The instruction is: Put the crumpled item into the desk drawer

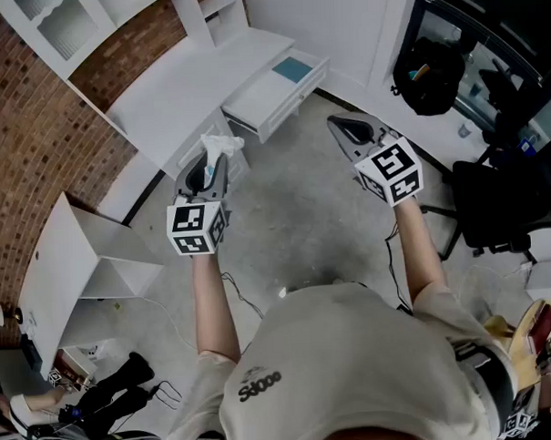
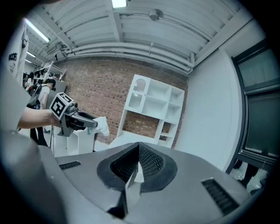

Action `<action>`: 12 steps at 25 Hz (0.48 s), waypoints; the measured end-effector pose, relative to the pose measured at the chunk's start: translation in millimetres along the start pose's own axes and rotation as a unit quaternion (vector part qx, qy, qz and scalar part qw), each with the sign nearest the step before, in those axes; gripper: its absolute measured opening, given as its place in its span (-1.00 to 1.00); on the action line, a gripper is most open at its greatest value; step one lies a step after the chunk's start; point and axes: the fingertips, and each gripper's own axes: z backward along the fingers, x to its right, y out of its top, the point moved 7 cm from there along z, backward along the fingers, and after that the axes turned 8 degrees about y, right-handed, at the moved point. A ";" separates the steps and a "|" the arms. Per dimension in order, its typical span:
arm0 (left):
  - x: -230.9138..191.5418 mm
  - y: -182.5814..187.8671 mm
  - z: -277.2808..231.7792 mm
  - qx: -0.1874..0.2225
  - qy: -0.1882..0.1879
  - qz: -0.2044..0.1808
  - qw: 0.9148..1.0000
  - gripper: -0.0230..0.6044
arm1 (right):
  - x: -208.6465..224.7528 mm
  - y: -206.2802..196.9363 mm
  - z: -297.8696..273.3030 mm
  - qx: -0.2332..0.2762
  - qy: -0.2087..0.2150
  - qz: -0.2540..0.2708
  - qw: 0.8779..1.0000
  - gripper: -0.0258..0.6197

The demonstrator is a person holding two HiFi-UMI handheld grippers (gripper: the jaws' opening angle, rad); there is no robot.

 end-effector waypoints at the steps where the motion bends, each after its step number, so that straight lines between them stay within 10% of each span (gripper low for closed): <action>1: -4.1 -0.3 1.9 0.000 0.000 0.000 1.000 -0.56 | -3.0 2.2 -2.8 0.000 0.000 0.000 1.000 -0.91; 12: -38.3 -16.7 24.4 -0.004 -0.021 -0.014 1.000 -0.56 | -45.7 9.7 -24.2 -0.007 -0.019 -0.012 1.000 -0.91</action>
